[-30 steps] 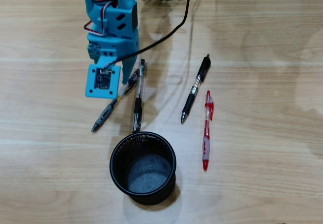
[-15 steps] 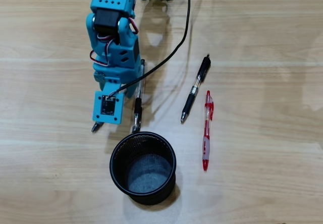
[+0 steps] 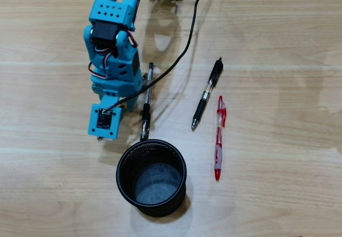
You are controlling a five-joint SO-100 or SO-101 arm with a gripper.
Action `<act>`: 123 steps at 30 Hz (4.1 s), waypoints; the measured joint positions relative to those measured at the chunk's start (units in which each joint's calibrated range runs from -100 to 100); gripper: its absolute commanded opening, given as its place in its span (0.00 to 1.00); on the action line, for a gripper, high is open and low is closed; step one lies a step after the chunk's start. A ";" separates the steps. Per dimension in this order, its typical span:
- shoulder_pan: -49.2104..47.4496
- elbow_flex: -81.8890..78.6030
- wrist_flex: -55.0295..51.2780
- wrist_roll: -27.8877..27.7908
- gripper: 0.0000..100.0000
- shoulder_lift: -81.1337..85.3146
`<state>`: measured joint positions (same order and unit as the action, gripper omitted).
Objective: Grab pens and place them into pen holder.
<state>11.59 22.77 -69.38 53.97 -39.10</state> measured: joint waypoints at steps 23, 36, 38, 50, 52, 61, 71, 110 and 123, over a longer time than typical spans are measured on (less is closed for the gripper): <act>5.23 -0.36 0.09 -2.34 0.02 10.94; -2.26 0.18 15.05 -3.64 0.02 34.69; -3.97 0.18 17.47 -3.64 0.02 35.37; -14.52 -15.98 59.08 0.99 0.02 31.72; -15.88 -18.38 69.55 1.14 0.02 28.67; -16.42 -15.27 95.24 1.97 0.02 13.99; -16.15 -12.78 96.11 1.97 0.02 3.22; -12.54 -12.61 8.13 -6.13 0.02 34.44; -12.63 -19.97 -10.12 -6.29 0.02 35.37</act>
<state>-1.04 2.80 -79.50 47.69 -3.73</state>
